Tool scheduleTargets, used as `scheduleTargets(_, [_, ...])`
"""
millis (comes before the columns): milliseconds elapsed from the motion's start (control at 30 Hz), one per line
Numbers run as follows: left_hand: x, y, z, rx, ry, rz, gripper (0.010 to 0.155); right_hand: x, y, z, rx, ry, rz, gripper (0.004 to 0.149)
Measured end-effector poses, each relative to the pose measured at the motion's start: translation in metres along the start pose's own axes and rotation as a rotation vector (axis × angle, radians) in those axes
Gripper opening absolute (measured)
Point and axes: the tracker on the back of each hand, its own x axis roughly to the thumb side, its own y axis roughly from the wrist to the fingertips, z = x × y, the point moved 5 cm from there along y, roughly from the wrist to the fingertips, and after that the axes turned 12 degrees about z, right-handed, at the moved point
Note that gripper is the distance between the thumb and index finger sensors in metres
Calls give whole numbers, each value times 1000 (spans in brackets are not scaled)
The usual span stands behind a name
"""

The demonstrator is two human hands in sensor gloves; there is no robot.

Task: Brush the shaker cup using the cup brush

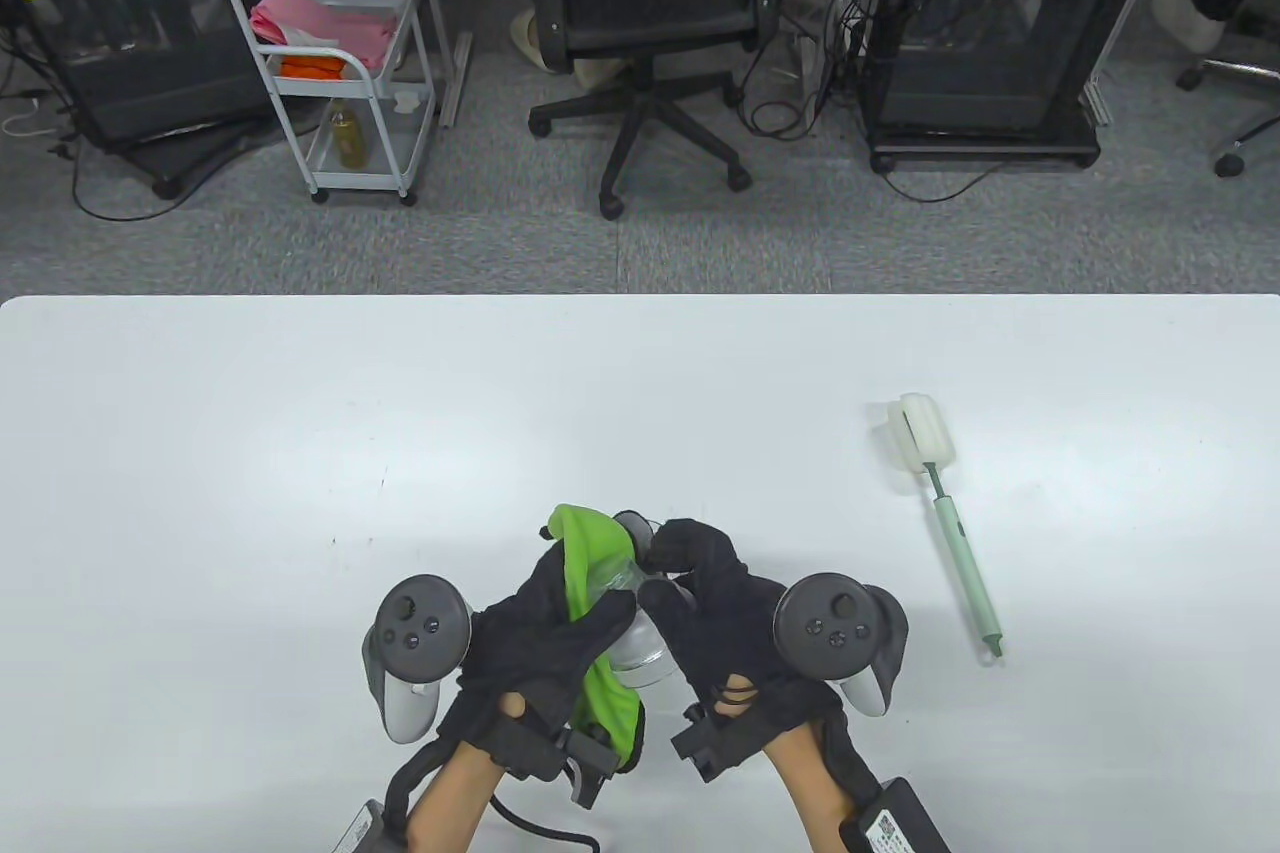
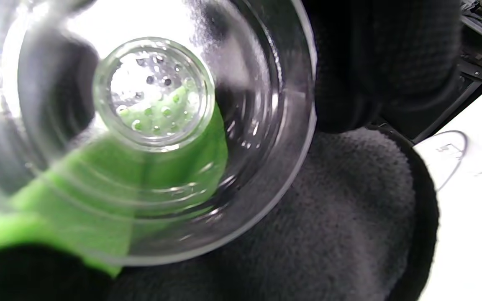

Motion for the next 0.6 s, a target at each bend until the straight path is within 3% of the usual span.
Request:
scheduleTargets(133, [-5, -1, 12, 75, -76, 39, 78, 7, -2, 4, 47, 37, -45, 94])
scheduleTargets(200, [-11, 1, 14, 86, -103, 59, 78, 18, -5, 9, 66, -131, -93, 99])
scheduleTargets(267, [-15, 1, 13, 77, -120, 78, 78, 24, -6, 9, 23, -183, -119, 96])
scheduleTargets(367, [-19, 2, 12, 43, -210, 93, 78, 22, -5, 3, -14, -46, -109, 88])
scheduleTargets(467, [-19, 6, 8, -51, -271, 62, 80, 11, -1, 4, 74, 79, -74, 80])
scheduleTargets(600, [-15, 7, 6, -74, -255, 26, 80, -9, 5, 14, 197, 298, 41, 73])
